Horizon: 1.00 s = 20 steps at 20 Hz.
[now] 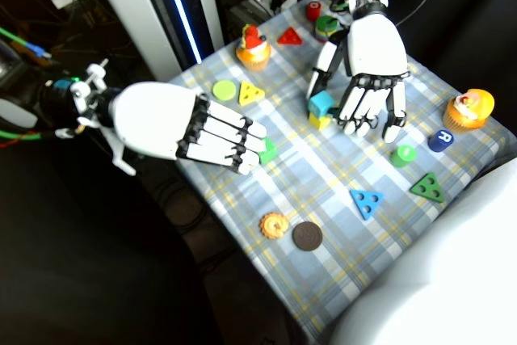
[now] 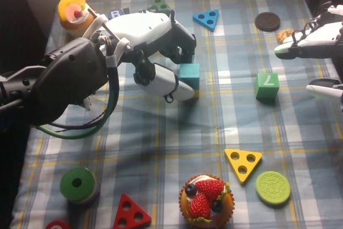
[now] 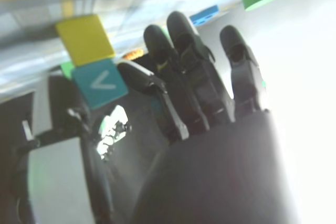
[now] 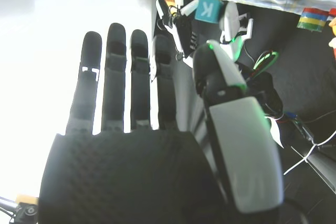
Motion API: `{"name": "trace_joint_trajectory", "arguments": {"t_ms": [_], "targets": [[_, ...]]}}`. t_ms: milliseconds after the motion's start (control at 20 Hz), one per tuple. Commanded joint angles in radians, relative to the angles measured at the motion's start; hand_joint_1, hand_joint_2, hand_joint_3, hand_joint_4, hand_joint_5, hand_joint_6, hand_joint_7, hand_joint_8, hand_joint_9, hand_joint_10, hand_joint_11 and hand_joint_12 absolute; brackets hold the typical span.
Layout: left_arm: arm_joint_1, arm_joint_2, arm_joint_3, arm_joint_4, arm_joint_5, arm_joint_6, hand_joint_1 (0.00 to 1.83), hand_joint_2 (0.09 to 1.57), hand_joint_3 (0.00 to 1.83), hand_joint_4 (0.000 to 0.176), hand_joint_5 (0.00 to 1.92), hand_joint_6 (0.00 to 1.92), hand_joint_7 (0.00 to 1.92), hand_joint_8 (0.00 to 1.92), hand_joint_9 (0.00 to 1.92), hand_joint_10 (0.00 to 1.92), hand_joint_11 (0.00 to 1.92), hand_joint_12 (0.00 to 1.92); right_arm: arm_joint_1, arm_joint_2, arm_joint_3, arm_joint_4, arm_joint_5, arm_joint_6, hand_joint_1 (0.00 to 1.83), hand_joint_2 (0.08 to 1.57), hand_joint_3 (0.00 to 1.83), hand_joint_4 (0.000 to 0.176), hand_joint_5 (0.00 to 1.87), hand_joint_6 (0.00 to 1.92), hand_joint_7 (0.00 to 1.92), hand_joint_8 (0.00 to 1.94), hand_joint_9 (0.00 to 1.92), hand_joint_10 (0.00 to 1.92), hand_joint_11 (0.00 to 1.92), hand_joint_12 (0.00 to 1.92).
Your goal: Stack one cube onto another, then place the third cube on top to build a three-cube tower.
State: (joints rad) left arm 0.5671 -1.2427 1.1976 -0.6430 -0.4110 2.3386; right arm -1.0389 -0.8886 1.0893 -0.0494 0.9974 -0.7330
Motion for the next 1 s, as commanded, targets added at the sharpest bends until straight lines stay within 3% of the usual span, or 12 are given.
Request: {"name": "trace_joint_trajectory", "arguments": {"t_ms": [0, 200, 800, 850, 900, 950], "targets": [[-0.009, 0.001, 0.002, 0.023, -0.079, 0.001, 0.98, 1.15, 0.0, 0.176, 0.89, 1.11, 0.94, 0.0, 0.82, 0.01, 0.09, 0.54, 0.01, -0.002, 0.004, 0.018, 0.121, 0.007, 0.73, 1.34, 0.0, 0.0, 0.53, 0.0, 0.57, 0.0, 0.56, 0.0, 0.1, 1.11], [-0.009, 0.009, -0.003, 0.023, -0.078, 0.001, 1.0, 1.12, 0.0, 0.176, 0.94, 1.04, 0.91, 0.0, 0.8, 0.0, 0.09, 0.53, 0.01, -0.002, 0.003, 0.018, 0.121, 0.008, 0.75, 1.34, 0.0, 0.0, 0.53, 0.0, 0.58, 0.0, 0.58, 0.01, 0.09, 1.16], [-0.011, 0.012, -0.004, 0.028, -0.073, 0.001, 0.99, 1.14, 0.0, 0.176, 0.9, 1.1, 0.8, 0.0, 0.74, 0.0, 0.09, 0.53, 0.009, -0.003, 0.004, 0.019, 0.121, 0.008, 0.77, 1.34, 0.0, 0.0, 0.53, 0.0, 0.57, 0.0, 0.58, 0.01, 0.09, 1.19], [-0.011, 0.012, -0.004, 0.028, -0.073, 0.001, 0.97, 1.07, 0.0, 0.141, 0.79, 0.44, 0.79, 0.01, 0.73, 0.01, 0.08, 0.52, 0.009, -0.003, 0.004, 0.019, 0.121, 0.008, 0.76, 1.34, 0.0, 0.0, 0.53, 0.0, 0.57, 0.0, 0.57, 0.0, 0.08, 1.21], [-0.011, 0.012, -0.004, 0.028, -0.073, 0.001, 0.98, 1.04, 0.0, 0.138, 0.82, 0.16, 0.76, 0.01, 0.72, 0.01, 0.07, 0.52, 0.009, -0.003, 0.003, 0.019, 0.121, 0.008, 0.76, 1.34, 0.0, 0.0, 0.53, 0.0, 0.57, 0.0, 0.57, 0.0, 0.08, 1.21], [-0.011, 0.012, -0.004, 0.028, -0.073, 0.001, 0.99, 1.03, 0.0, 0.136, 0.84, 0.05, 0.75, 0.0, 0.72, 0.0, 0.07, 0.53, 0.009, -0.003, 0.003, 0.019, 0.121, 0.008, 0.76, 1.34, 0.0, 0.0, 0.53, 0.0, 0.58, 0.0, 0.57, 0.0, 0.08, 1.21]]}}
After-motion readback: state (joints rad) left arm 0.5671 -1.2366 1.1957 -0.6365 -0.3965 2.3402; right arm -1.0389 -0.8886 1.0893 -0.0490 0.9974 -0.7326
